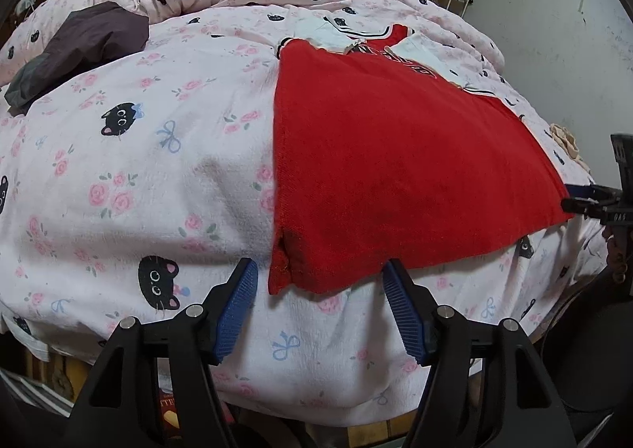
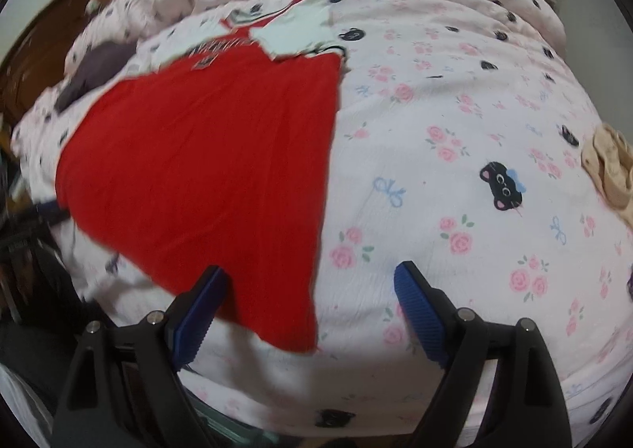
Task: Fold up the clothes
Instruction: 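Lay the folded hem down and open both tools, then grasp the jersey hem edge with the left tool and lift it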
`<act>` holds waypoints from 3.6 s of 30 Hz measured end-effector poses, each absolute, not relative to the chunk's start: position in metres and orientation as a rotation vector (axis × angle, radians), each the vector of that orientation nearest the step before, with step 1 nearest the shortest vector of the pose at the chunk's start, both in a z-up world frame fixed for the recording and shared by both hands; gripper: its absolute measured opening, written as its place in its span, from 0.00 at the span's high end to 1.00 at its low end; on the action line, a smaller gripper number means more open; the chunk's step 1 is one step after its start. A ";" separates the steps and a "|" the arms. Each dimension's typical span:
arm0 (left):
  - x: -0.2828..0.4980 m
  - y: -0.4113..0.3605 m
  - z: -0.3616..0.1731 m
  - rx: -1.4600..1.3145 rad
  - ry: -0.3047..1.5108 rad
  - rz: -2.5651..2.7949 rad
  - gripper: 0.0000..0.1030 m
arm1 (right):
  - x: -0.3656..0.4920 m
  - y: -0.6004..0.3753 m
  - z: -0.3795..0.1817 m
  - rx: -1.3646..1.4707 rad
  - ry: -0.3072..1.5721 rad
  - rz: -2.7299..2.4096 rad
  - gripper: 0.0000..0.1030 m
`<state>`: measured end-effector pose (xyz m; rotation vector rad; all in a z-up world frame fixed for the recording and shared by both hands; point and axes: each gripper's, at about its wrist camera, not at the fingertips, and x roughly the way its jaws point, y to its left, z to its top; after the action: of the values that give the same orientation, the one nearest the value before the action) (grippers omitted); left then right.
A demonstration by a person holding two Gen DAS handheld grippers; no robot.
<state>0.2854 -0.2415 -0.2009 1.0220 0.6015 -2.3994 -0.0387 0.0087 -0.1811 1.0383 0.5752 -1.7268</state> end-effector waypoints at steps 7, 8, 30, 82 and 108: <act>0.291 -0.251 -0.196 0.969 0.664 -2.418 0.44 | -0.042 0.015 -0.181 1.075 0.557 -1.691 0.13; 0.291 -0.252 -0.196 0.969 0.667 -2.417 0.46 | -0.043 0.016 -0.180 1.080 0.545 -1.688 0.13; 0.298 -0.249 -0.189 0.953 0.627 -2.430 0.95 | -0.041 0.025 -0.180 1.137 0.449 -1.608 0.15; 0.302 -0.258 -0.123 0.809 0.665 -2.495 0.95 | -0.063 0.028 -0.135 1.224 0.058 -1.375 0.94; 0.162 -0.415 -0.065 0.760 0.729 -2.411 0.95 | -0.197 -0.132 -0.065 1.180 -0.031 -1.404 0.94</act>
<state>0.1617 -0.4149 -0.0652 0.7603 0.7286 -2.4106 -0.1974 -0.1318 -0.0646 1.1801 -0.0306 -1.4042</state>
